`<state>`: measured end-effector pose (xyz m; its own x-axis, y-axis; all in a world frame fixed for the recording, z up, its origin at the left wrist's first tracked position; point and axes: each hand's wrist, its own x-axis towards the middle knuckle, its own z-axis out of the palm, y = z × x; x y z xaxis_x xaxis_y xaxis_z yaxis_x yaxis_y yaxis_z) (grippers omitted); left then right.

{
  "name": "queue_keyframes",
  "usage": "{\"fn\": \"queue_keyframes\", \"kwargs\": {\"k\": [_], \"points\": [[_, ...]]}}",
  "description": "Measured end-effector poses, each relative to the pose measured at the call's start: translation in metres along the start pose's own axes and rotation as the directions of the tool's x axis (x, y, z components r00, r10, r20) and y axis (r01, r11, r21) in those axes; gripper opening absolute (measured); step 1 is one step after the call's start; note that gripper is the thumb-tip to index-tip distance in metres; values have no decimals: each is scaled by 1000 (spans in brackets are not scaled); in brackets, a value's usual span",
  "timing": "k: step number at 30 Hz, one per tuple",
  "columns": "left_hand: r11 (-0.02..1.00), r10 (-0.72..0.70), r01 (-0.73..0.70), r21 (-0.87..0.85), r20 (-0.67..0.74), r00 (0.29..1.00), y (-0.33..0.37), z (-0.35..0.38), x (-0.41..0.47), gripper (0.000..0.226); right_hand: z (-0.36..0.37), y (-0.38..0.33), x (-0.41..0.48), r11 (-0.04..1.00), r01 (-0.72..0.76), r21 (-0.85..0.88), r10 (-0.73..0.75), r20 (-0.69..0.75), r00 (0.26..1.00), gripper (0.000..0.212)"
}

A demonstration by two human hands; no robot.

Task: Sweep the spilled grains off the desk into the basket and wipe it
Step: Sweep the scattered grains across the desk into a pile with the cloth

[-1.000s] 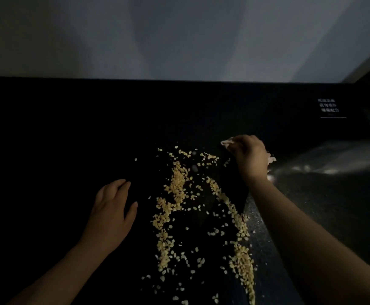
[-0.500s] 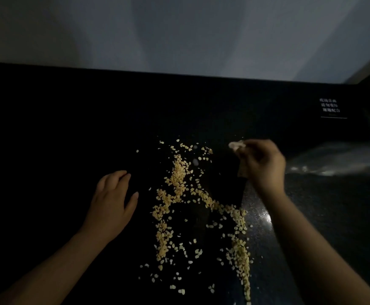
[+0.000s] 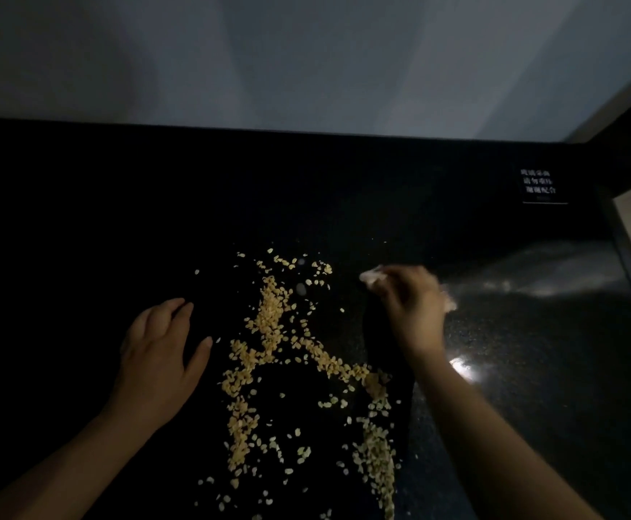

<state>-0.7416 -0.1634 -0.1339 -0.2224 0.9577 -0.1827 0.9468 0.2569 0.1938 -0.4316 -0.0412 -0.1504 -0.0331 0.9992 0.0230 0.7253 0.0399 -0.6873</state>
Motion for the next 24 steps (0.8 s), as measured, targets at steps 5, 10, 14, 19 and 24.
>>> {"fn": "queue_keyframes", "kwargs": {"k": [5,10,14,19,24], "points": [[1000,4,-4,1,26,1000,1,-3,3,72,14,-38,-44,970,59,237,-107,195,975,12],[1000,-9,9,-1,27,1000,3,-4,3,73,-12,-19,36,965,4,262,29,-121,992,12],[1000,-15,15,-10,21,1000,3,-3,3,73,-2,2,111,994,-81,75,96,-232,968,21],[1000,-16,16,-14,18,1000,1,-3,6,72,35,-6,92,996,57,-69,-67,-140,988,21],[1000,2,-1,-25,23,1000,-2,-6,6,69,37,-43,-3,966,238,97,-257,278,926,16]]}}
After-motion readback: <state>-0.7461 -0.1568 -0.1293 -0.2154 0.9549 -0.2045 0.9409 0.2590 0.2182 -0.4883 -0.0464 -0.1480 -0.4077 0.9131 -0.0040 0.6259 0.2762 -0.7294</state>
